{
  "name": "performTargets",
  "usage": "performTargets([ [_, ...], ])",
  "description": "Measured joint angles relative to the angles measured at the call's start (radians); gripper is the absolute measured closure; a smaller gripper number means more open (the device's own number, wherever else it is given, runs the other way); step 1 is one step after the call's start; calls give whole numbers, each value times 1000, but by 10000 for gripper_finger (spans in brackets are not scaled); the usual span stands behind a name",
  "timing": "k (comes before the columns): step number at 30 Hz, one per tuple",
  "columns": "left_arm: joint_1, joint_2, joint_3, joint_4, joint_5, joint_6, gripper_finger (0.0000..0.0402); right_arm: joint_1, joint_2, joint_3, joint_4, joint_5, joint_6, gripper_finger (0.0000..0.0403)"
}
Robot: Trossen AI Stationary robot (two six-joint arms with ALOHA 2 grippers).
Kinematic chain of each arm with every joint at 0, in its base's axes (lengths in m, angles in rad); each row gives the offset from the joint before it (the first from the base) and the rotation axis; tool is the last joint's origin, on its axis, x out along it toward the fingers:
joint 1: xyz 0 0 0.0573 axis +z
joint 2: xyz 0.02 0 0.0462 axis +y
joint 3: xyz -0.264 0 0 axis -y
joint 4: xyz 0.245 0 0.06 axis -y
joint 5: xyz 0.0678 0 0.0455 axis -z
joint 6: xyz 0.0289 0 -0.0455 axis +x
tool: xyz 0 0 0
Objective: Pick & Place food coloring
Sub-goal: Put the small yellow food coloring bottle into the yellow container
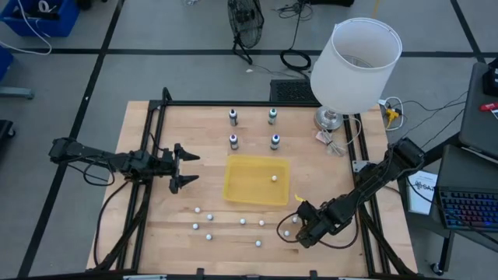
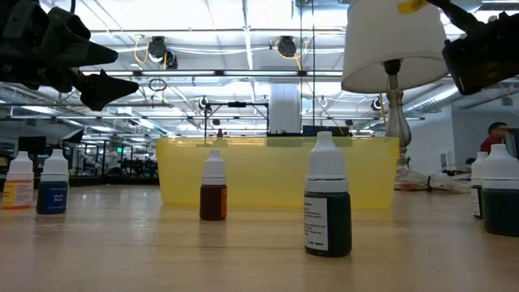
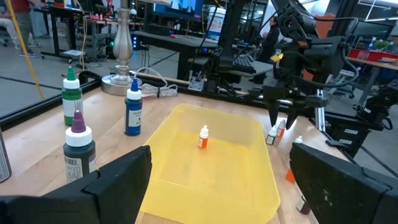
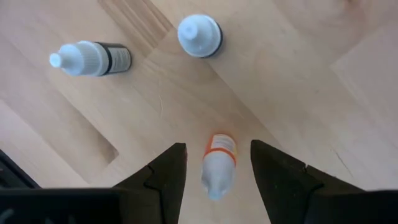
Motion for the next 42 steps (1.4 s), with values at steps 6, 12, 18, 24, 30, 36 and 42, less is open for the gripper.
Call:
performTargets([
  [6,0,0,0,0,0,0,23,0,0,0,-1,-7,17,234],
  [12,0,0,0,0,0,0,23,0,6,0,-4,-28,19,234],
  [18,0,0,0,0,0,0,23,0,6,0,-5,-26,19,234],
  [24,0,0,0,0,0,0,23,0,6,0,-22,-24,19,234],
  [30,0,0,0,0,0,0,23,0,6,0,-24,-5,19,234],
  [36,0,0,0,0,0,0,23,0,6,0,-24,-9,19,234],
  [42,0,0,0,0,0,0,23,1,6,0,-23,-29,26,234],
])
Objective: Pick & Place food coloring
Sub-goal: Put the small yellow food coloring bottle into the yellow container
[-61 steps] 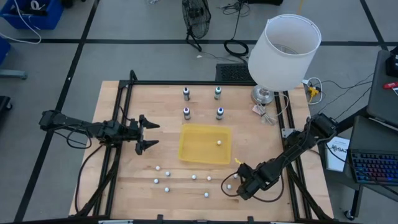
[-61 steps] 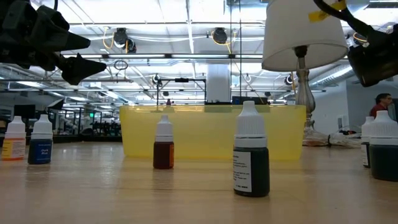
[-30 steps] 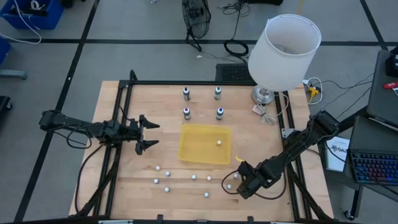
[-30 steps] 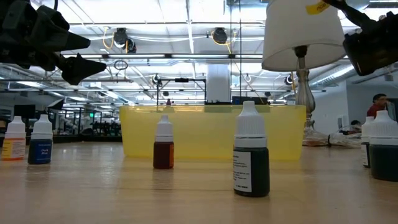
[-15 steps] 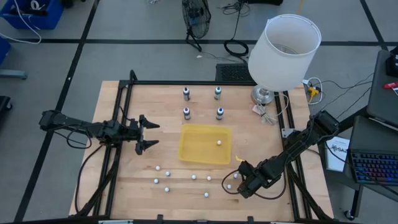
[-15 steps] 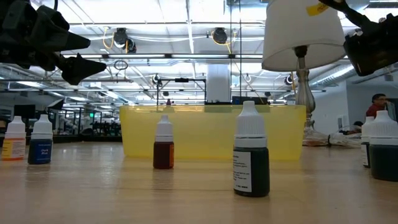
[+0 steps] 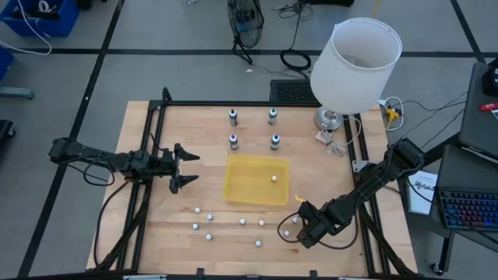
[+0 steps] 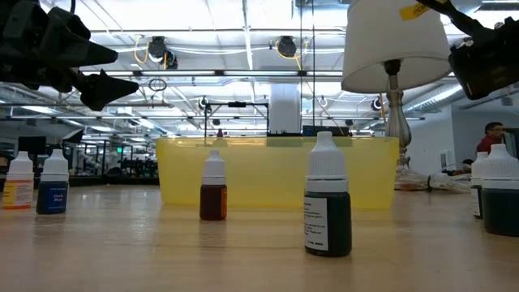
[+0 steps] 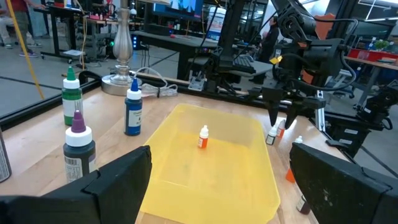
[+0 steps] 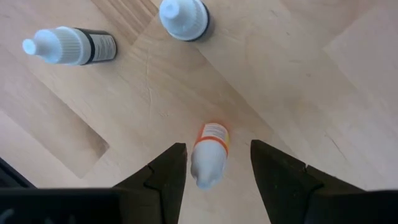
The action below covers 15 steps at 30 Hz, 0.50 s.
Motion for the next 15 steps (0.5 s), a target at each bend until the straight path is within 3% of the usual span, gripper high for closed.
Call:
performTargets([
  [8,0,0,0,0,0,0,23,0,0,0,0,-1,0,243],
  [15,0,0,0,0,0,0,23,0,0,0,3,-3,-2,299],
])
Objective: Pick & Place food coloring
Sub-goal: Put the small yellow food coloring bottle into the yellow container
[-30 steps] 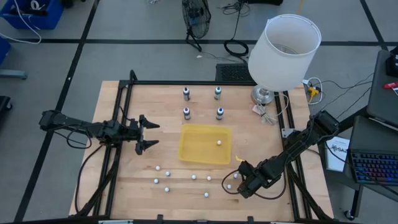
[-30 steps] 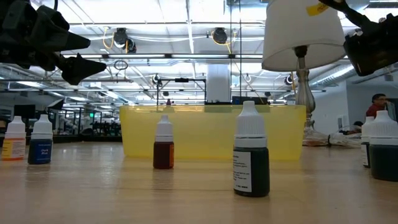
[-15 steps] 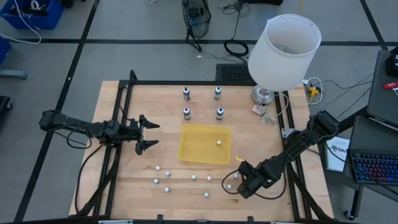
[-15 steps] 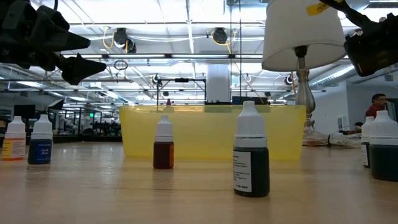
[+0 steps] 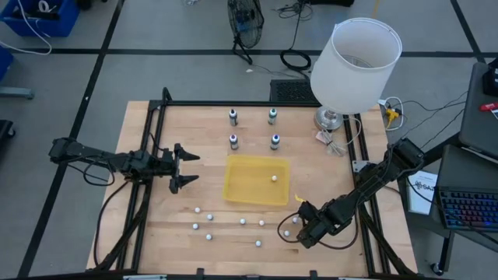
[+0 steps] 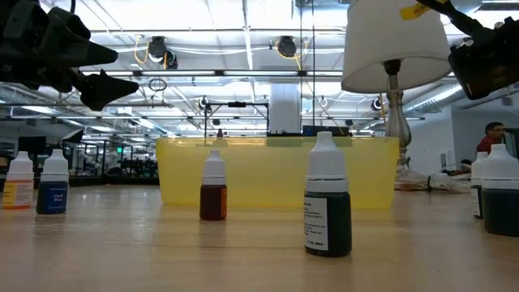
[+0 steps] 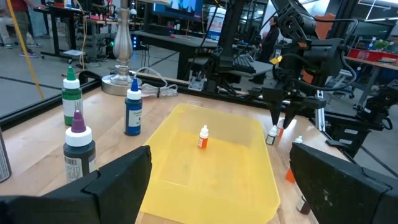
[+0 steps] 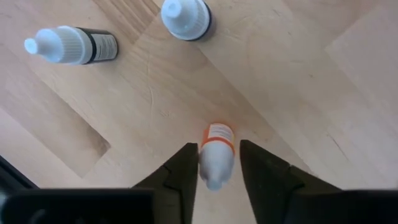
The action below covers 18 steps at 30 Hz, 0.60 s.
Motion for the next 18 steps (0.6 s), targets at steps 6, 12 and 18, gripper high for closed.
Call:
performTargets([
  [6,0,0,0,0,0,0,23,0,0,0,0,0,-19,353],
  [12,0,0,0,0,0,0,23,0,-2,0,1,31,-83,356],
  [18,0,0,0,0,0,0,23,0,-53,14,-15,112,-141,356],
])
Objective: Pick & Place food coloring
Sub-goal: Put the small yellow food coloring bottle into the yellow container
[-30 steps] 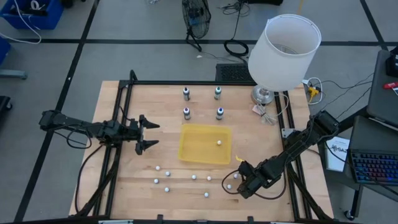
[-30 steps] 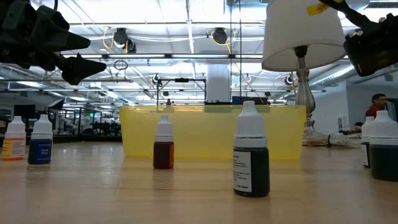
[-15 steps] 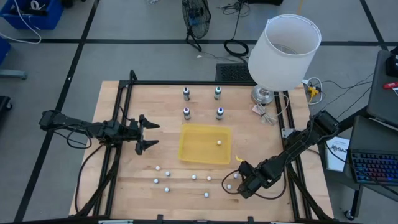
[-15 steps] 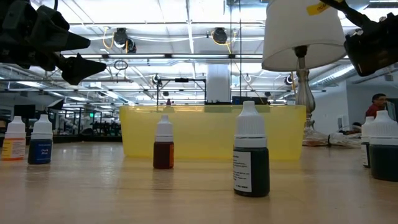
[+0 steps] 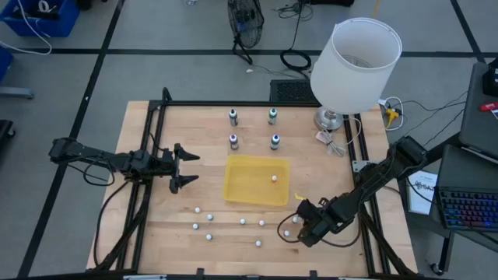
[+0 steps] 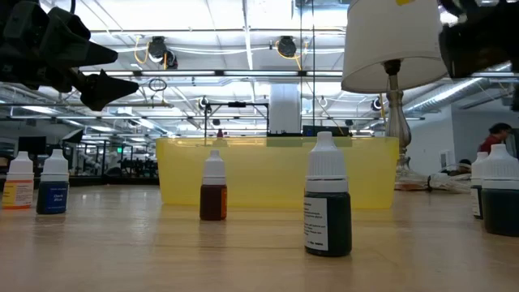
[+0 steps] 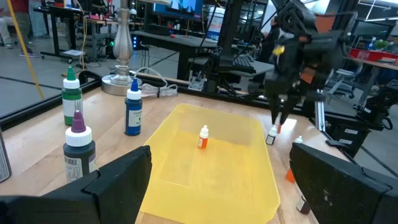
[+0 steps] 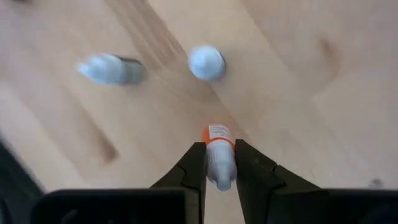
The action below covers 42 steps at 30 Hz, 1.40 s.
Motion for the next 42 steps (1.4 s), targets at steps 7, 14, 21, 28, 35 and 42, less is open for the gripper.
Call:
performTargets([
  [7,0,0,0,0,0,0,23,-16,-132,55,-58,185,-126,356],
  [14,0,0,0,0,0,0,23,-178,-197,165,-61,267,-472,356],
  [21,0,0,0,0,0,0,23,-385,-53,462,-135,144,-850,356],
  [28,0,0,0,0,0,0,23,-443,259,835,-496,125,-1001,356],
  [35,0,0,0,0,0,0,23,-434,438,804,-587,20,-1033,356],
  [42,0,0,0,0,0,0,23,-433,446,653,-448,-59,-1037,356],
])
